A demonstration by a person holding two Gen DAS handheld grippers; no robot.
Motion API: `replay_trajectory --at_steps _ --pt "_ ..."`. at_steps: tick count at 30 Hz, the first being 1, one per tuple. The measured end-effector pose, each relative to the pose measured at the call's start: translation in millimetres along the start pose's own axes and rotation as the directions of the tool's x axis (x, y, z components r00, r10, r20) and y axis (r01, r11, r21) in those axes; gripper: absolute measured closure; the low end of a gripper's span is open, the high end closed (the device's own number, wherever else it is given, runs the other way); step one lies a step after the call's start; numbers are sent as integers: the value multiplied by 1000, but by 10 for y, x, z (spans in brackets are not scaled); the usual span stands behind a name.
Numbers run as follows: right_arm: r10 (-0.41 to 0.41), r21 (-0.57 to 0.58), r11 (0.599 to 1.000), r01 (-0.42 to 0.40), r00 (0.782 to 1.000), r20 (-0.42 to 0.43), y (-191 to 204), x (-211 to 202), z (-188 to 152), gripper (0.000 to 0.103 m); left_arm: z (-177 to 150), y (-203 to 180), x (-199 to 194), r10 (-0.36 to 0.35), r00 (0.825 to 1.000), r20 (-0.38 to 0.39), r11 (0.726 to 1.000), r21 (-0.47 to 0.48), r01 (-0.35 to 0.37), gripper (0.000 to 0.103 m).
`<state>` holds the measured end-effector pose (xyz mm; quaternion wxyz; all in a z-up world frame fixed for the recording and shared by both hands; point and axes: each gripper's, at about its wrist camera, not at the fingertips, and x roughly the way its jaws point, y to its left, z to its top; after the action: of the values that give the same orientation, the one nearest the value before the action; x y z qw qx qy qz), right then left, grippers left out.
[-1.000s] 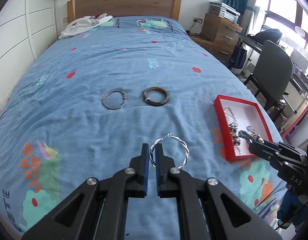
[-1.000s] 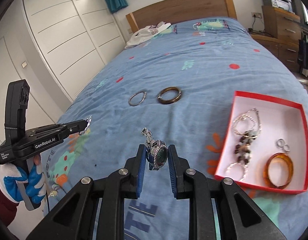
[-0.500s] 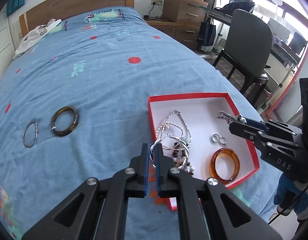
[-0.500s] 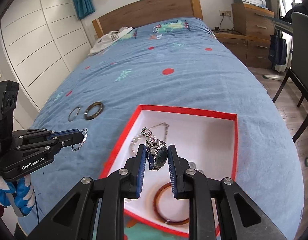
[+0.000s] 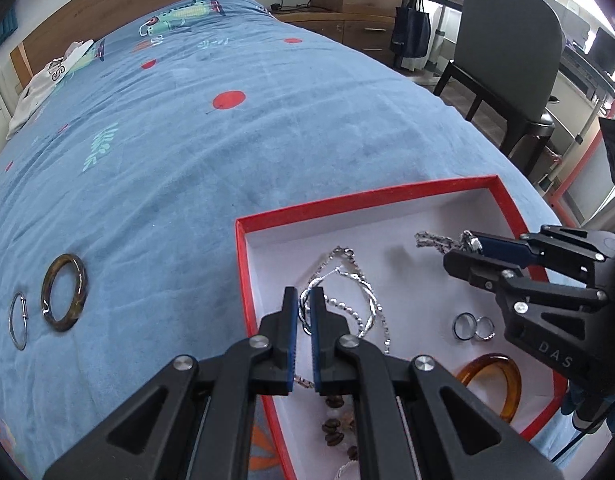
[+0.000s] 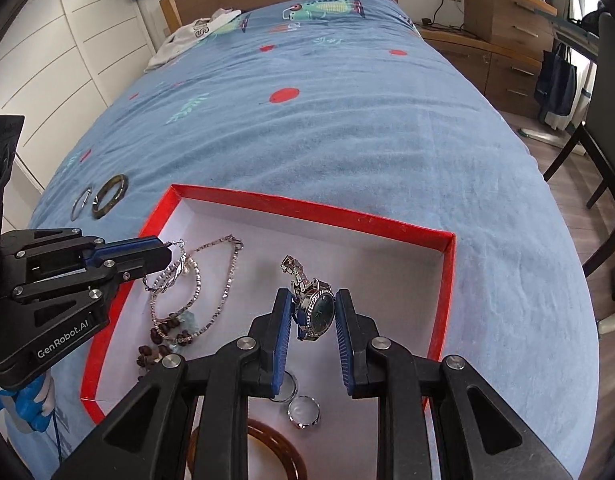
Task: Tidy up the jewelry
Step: 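Carry wristwatch in right gripper and twisted hoop in left gripper into box, then open right gripper releasing watch while left gripper releases hoop inside box, then withdraw both tools and move right tool toward tortoiseshell bangle, left toward silver bangle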
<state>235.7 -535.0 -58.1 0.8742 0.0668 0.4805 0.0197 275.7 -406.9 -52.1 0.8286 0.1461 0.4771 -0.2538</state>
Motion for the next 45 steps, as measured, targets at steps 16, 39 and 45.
replay_trajectory --at_steps 16,39,45 --pt "-67 -67 996 64 997 -34 8 99 -18 80 33 52 213 -4 999 -39 999 -49 2 95" --pt "-58 9 998 57 994 92 253 -953 -217 70 -375 200 -1112 14 993 116 997 -74 -5 69" --pt "-29 -31 999 34 990 138 638 -1364 -354 68 -675 311 -1696 85 981 173 992 -107 -67 69"
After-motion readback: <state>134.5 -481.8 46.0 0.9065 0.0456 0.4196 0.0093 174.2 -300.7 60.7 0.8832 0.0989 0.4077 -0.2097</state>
